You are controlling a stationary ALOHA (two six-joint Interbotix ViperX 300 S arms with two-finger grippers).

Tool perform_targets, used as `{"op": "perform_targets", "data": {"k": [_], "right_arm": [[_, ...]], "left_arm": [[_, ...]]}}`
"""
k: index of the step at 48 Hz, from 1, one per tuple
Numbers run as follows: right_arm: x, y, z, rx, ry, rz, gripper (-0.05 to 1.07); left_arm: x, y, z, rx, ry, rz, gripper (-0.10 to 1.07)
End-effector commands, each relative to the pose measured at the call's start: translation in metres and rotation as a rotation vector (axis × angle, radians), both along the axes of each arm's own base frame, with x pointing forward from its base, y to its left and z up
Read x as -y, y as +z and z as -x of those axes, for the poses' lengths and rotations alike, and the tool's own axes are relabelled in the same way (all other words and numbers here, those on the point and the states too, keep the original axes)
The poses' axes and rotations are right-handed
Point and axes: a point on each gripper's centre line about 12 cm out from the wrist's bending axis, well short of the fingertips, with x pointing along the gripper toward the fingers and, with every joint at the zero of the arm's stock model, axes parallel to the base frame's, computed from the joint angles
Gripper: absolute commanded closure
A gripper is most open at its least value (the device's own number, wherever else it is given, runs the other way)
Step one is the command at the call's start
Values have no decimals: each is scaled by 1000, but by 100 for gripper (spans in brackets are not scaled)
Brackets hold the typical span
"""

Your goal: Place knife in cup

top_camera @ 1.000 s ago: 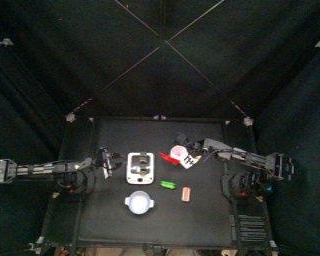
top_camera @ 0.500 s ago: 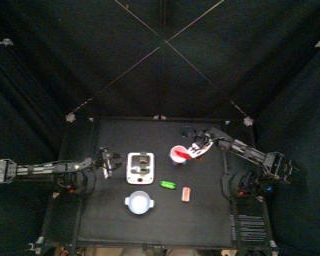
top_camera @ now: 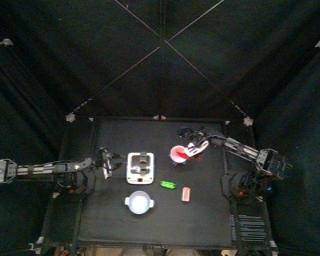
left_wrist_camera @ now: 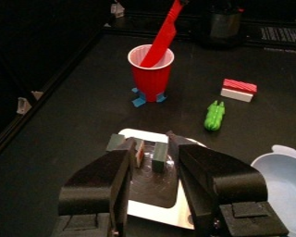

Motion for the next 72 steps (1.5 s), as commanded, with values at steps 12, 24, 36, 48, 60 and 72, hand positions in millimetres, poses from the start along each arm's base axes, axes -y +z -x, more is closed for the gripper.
{"op": "perform_targets", "data": {"k": [12,24,36,48,60,72], "right_arm": [[7,10,-8,49,-10,34,69],[8,8,-11,45,-11,30,43],[9,12,-13,50,-4,51,36],[11,23,-14,71,-2,78,36],[9,67,-15,152,13,213,36],[-7,77,-19,201,54,249,36]], "left_arm": [[0,5,-2,10,0,-7,23],[0,4,-2,7,-1,-7,23],[0,4,-2,8,-1,-8,23],[0,4,-2,7,-2,-6,23],[0,2,-1,4,-2,-7,23],[0,2,-1,4,-2,-6,23]]}}
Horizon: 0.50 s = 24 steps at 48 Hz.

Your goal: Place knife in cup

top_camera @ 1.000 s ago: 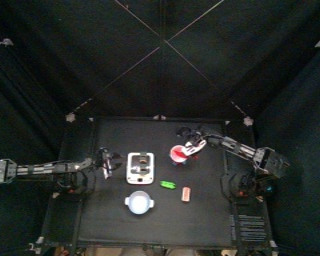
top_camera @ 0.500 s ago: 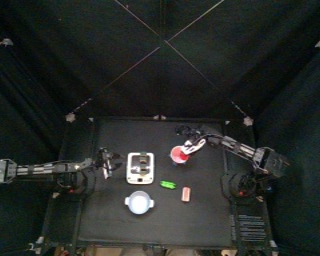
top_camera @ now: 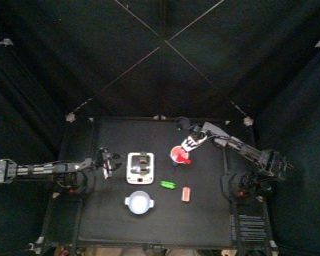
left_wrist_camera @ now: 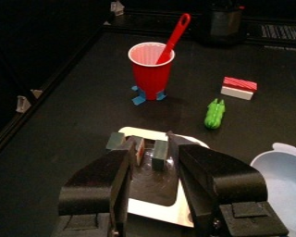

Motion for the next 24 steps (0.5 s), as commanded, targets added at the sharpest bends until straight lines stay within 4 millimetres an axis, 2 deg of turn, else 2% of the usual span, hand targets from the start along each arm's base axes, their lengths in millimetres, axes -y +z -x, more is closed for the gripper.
{"op": "perform_targets", "data": {"k": [1,24], "right_arm": [[-8,16,1,58,19,35,36],[-22,8,17,187,35,138,36]], "left_arm": [[-1,5,-2,11,2,-6,23],[0,2,-1,6,2,1,23]]}}
